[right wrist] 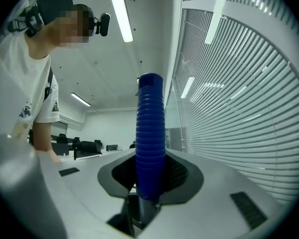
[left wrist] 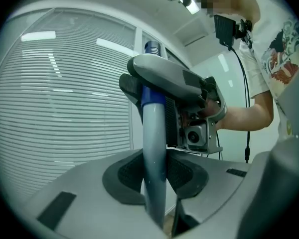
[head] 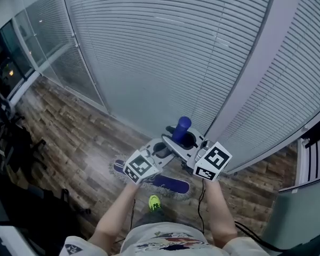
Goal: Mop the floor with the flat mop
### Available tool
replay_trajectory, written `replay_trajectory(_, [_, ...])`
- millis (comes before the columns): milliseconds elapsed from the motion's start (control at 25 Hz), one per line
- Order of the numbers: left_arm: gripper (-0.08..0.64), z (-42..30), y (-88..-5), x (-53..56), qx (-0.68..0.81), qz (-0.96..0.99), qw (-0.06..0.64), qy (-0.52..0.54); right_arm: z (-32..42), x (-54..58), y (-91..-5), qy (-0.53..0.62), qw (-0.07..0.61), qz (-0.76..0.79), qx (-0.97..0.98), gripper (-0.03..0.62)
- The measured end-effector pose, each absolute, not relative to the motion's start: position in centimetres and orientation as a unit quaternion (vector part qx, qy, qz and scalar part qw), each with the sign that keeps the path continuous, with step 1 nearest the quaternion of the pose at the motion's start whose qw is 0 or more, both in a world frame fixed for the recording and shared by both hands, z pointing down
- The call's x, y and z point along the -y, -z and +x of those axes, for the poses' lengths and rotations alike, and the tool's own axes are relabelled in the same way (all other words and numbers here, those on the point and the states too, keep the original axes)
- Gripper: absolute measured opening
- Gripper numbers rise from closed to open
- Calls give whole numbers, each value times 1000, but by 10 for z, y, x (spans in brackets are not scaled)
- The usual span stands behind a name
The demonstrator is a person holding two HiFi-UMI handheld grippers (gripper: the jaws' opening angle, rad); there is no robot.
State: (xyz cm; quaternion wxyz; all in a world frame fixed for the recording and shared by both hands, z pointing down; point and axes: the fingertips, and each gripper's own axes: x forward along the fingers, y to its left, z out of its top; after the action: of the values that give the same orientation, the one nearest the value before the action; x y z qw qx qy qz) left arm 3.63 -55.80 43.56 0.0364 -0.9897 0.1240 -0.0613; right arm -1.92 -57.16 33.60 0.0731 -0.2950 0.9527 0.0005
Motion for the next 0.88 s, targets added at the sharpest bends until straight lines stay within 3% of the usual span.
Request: replay_trajectory(880, [95, 63, -483, 314, -230, -965, 29, 122, 0, 293, -385, -35, 39, -207, -977, 112])
